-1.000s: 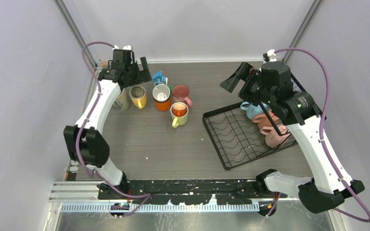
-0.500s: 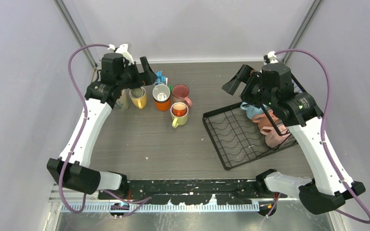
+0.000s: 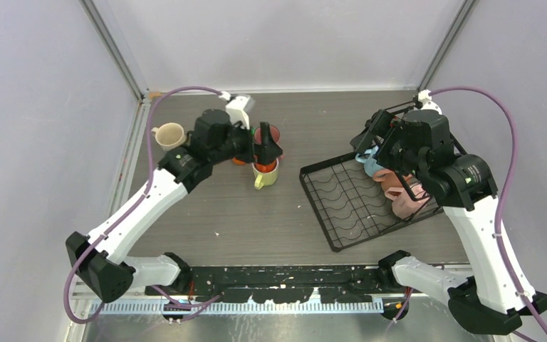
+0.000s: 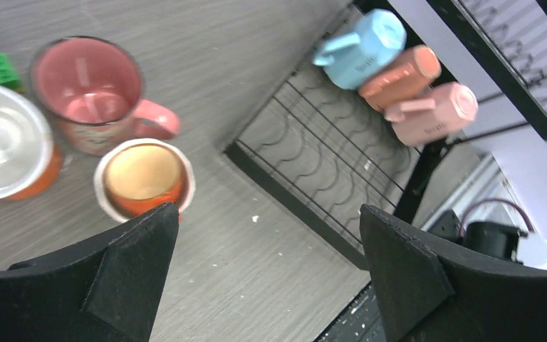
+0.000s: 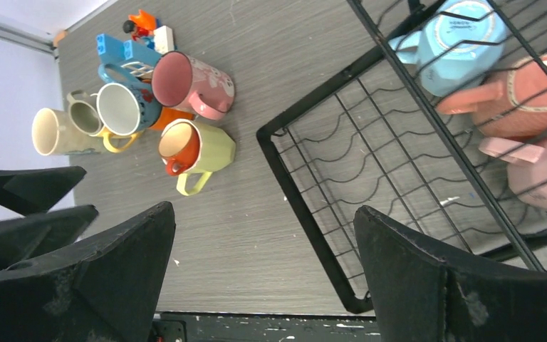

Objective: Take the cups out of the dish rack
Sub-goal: Unload the cup from the dish rack.

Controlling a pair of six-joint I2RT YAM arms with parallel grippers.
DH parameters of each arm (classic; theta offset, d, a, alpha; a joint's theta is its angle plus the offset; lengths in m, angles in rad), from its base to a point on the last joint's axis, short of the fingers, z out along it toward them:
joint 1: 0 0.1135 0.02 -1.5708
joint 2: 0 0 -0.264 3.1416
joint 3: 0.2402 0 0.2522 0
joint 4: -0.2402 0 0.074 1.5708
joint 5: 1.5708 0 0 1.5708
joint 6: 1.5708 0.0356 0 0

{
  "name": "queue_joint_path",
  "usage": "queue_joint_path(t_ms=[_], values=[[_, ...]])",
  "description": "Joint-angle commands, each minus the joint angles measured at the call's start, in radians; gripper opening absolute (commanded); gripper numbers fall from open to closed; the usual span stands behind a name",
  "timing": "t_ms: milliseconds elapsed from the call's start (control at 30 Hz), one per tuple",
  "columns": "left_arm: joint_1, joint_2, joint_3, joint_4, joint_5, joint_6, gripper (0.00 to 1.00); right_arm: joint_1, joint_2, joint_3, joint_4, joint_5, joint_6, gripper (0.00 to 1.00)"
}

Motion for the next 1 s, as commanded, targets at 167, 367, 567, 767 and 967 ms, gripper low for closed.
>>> queue_joint_path(t_ms=[167,367,567,767,967], values=[[-0.249,0.108,-0.101,0.368,-0.041,-0.004,1.0,0.002,-0.083,0.062,-0.12,0.071,0.04,1.0],[-0.369,0.287,-0.088,0.578,0.003,0.027,1.0,0.002,-0.117,0.132,-0.162,0.08,0.058,1.0],[-0.418,0.48,-0.012,0.723,0.056,0.044,1.0,0.002,-0.135,0.2,-0.178,0.093,0.063,1.0],[-0.439,0.675,0.086,0.824,0.117,0.064,1.0,0.001,-0.156,0.246,-0.175,0.1,0.034,1.0],[-0.446,0.837,0.164,0.958,0.174,0.073,0.93,0.002,-0.201,0.226,-0.131,0.067,0.038,1.0]])
